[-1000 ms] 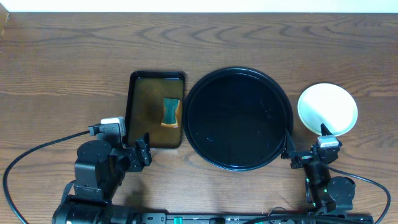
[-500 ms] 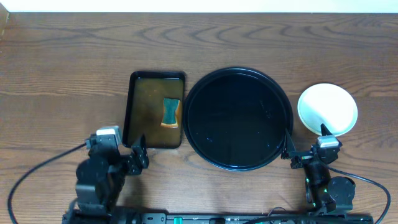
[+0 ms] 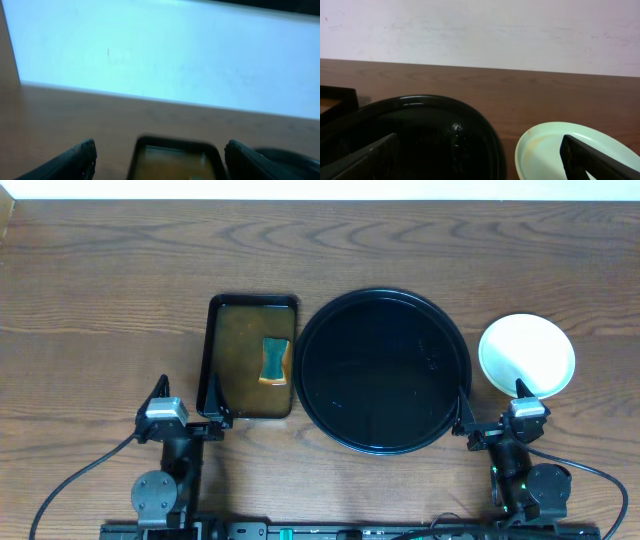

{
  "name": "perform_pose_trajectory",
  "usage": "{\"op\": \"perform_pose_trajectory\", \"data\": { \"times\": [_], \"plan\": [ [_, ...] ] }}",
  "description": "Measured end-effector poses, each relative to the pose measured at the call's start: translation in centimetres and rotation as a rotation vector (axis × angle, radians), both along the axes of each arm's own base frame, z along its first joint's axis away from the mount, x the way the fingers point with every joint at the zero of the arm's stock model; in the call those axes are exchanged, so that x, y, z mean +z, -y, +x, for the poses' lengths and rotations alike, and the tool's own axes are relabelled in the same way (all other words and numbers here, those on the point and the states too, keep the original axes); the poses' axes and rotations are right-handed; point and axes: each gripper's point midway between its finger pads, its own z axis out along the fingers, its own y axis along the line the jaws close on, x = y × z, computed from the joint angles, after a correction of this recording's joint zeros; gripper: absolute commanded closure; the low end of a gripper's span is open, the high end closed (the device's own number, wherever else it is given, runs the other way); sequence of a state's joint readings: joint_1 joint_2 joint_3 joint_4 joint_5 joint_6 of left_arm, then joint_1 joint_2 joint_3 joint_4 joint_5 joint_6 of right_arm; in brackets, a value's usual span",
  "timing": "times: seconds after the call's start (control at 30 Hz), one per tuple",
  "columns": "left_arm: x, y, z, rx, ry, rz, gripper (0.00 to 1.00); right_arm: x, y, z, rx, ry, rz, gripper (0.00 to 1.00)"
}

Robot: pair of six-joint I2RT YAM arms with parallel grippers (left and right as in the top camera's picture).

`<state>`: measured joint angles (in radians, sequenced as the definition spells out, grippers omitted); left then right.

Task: Clean dirty plates on tray and stack at the side

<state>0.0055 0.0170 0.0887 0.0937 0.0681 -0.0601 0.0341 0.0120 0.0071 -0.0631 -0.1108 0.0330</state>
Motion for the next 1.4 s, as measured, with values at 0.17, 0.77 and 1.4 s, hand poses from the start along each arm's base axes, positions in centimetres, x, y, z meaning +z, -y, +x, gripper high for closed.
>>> {"op": "perform_pose_trajectory", "data": {
  "times": [0.17, 0.77, 1.4],
  "plan": [
    [-1.7, 0.1, 0.4, 0.000, -0.009, 0.058, 0.17, 0.0, 0.0, 0.0, 0.000, 0.000, 0.000, 0.01],
    [-6.4, 0.2, 0.4, -0.012, -0.181, 0.090, 0.17, 0.0, 0.0, 0.0, 0.000, 0.000, 0.000, 0.01],
    [-6.4, 0.2, 0.4, -0.012, -0.181, 0.090, 0.17, 0.0, 0.0, 0.0, 0.000, 0.000, 0.000, 0.01]
  ]
}}
